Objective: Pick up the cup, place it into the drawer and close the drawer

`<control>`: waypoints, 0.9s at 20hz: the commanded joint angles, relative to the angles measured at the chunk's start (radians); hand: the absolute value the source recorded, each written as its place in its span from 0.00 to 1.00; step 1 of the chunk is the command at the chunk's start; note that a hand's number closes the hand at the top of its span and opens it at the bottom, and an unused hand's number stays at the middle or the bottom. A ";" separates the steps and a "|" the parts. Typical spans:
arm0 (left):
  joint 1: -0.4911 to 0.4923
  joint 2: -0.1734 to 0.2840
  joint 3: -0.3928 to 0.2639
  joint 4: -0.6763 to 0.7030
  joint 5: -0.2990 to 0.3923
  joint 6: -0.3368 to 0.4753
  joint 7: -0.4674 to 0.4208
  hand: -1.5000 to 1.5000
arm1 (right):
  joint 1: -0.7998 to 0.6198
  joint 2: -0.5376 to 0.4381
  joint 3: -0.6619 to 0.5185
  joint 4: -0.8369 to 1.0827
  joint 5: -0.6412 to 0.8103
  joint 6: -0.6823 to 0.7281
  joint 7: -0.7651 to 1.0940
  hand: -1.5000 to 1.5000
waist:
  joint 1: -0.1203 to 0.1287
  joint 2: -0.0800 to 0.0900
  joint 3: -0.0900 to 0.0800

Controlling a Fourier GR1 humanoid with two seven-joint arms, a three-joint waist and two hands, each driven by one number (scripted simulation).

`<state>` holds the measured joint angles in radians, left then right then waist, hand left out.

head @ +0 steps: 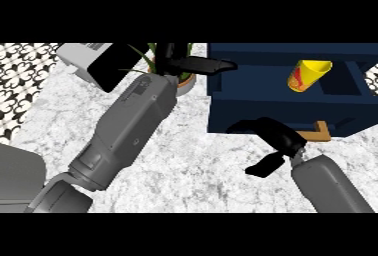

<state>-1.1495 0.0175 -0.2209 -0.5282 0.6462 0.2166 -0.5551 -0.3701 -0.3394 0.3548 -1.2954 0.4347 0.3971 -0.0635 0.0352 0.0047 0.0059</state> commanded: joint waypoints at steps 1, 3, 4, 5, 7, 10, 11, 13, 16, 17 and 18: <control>0.065 0.040 0.017 -0.034 0.018 -0.014 0.038 0.00 | -0.070 0.051 0.010 0.263 0.096 -0.108 -0.097 1.00 | 0.042 0.007 -0.003; 0.125 0.054 0.004 -0.050 0.007 -0.031 0.017 0.00 | -0.134 0.051 -0.042 0.367 0.084 -0.130 -0.135 1.00 | 0.055 0.011 -0.003; 0.139 0.071 0.006 -0.078 0.017 -0.062 0.029 0.00 | -0.165 0.019 -0.078 0.406 0.065 -0.117 -0.168 1.00 | 0.074 0.011 -0.003; 0.142 0.050 0.002 -0.087 0.017 -0.037 0.044 0.00 | -0.200 0.034 -0.072 0.459 0.085 -0.138 -0.201 1.00 | 0.066 0.011 -0.002; 0.163 0.071 -0.007 -0.121 0.009 -0.040 0.046 0.00 | -0.255 0.011 -0.144 0.506 0.037 -0.141 -0.262 1.00 | 0.084 0.010 -0.001; 0.218 0.121 -0.007 -0.141 0.015 -0.103 0.049 0.00 | -0.323 0.005 -0.194 0.594 0.039 -0.203 -0.288 1.00 | 0.101 0.021 -0.001; 0.214 0.127 0.001 -0.160 0.021 -0.104 0.048 0.00 | -0.358 -0.012 -0.230 0.615 0.015 -0.197 -0.299 1.00 | 0.115 0.024 -0.001; 0.215 0.141 -0.001 -0.183 0.027 -0.117 0.080 0.00 | -0.398 0.000 -0.257 0.672 0.014 -0.246 -0.321 1.00 | 0.119 0.026 0.000; 0.240 0.147 -0.005 -0.205 0.029 -0.137 0.077 0.00 | -0.486 -0.039 -0.304 0.741 0.003 -0.255 -0.302 1.00 | 0.131 0.034 0.000; 0.251 0.152 -0.019 -0.215 0.023 -0.140 0.096 0.00 | -0.496 -0.071 -0.324 0.752 -0.009 -0.243 -0.284 1.00 | 0.147 0.032 0.000; 0.263 0.149 -0.020 -0.223 0.021 -0.146 0.075 0.00 | -0.508 -0.078 -0.325 0.757 -0.010 -0.236 -0.290 1.00 | 0.145 0.035 -0.001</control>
<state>-0.9450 0.1439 -0.2328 -0.7493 0.6710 0.0803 -0.4904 -0.7445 -0.3417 0.1070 -0.6252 0.4283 0.2146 -0.3751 0.1511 0.0250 0.0158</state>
